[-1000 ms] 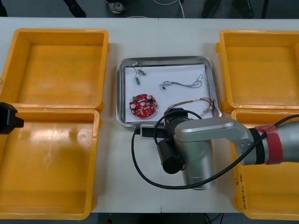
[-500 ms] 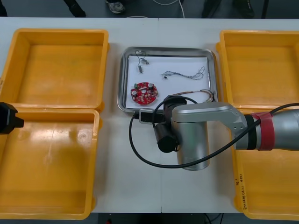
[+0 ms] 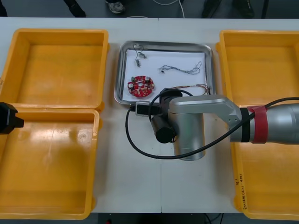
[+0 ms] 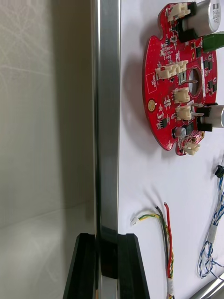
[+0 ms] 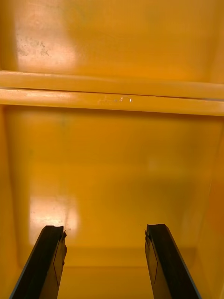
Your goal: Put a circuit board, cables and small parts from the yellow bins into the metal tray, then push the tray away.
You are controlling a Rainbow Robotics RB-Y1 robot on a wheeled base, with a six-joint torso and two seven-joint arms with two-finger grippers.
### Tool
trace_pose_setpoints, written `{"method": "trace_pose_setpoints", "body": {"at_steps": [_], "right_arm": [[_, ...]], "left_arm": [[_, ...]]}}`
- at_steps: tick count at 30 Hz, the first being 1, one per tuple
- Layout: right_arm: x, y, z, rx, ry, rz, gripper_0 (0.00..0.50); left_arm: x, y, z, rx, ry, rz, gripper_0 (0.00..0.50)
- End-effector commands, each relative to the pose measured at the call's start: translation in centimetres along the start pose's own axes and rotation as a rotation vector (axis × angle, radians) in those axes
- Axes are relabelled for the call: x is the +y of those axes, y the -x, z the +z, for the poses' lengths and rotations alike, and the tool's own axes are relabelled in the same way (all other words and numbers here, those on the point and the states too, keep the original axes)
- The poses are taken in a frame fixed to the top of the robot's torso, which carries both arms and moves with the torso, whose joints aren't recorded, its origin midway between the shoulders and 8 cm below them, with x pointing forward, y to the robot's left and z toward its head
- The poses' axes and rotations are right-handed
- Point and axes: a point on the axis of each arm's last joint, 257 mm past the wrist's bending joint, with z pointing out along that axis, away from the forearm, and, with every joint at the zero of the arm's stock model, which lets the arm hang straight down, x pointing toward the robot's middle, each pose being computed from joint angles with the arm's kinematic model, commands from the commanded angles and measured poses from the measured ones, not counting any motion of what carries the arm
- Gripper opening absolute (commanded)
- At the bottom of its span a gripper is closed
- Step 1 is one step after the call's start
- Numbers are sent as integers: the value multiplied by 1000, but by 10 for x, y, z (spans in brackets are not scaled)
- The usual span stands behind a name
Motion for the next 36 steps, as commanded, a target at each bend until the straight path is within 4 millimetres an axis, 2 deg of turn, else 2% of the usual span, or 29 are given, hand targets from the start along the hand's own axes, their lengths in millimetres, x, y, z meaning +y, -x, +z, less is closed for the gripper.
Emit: {"method": "trace_pose_setpoints", "body": {"at_steps": [1,22,36], "right_arm": [[-25,27,-5,-57,-34,5,0],[-54,21,12,-56,-60,21,0],[-74,27,20,-87,-72,25,0]], "left_arm": [[11,0,-11,-15,36,93,500],[11,0,-11,-15,36,93,500],[11,0,-11,-15,36,93,500]]}}
